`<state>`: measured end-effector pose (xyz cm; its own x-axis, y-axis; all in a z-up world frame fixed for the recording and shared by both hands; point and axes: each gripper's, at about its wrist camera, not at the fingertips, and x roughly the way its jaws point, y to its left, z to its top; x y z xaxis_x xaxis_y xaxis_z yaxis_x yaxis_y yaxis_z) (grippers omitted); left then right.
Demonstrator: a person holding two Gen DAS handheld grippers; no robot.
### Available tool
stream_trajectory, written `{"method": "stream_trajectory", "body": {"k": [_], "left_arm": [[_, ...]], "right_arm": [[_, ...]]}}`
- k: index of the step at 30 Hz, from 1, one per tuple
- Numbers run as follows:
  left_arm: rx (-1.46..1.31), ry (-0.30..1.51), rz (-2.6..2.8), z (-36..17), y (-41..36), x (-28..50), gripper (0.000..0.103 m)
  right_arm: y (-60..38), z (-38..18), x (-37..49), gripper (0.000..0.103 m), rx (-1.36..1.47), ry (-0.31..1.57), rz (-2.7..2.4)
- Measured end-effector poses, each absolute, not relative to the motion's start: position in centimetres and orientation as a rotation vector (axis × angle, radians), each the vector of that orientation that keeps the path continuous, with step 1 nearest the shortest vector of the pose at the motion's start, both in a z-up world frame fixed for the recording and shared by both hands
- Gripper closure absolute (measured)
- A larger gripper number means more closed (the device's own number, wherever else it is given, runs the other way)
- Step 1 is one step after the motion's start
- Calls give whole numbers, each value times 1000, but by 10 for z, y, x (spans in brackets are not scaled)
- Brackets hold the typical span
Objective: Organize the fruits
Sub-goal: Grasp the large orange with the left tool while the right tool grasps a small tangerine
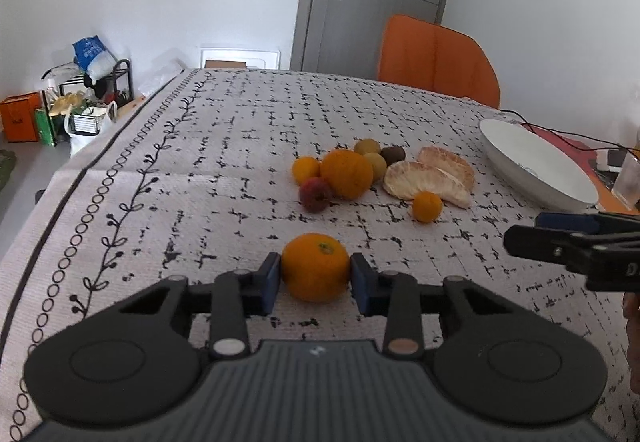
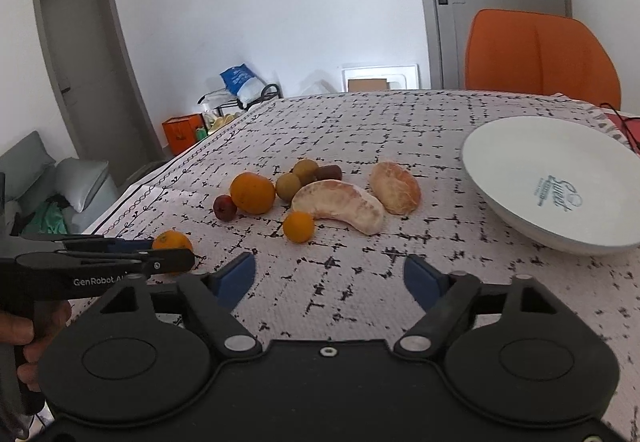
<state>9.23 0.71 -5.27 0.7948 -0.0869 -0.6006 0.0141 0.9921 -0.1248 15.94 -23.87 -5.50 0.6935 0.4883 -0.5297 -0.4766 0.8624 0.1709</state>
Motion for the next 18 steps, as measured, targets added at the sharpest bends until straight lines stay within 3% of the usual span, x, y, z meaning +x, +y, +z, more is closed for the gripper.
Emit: {"method": "stream_trajectory", "body": {"k": [18], "left_arm": [[-149,639,14,-48,42,97,67]], "right_arm": [[-201,-62,197,49,13,642,577]]}}
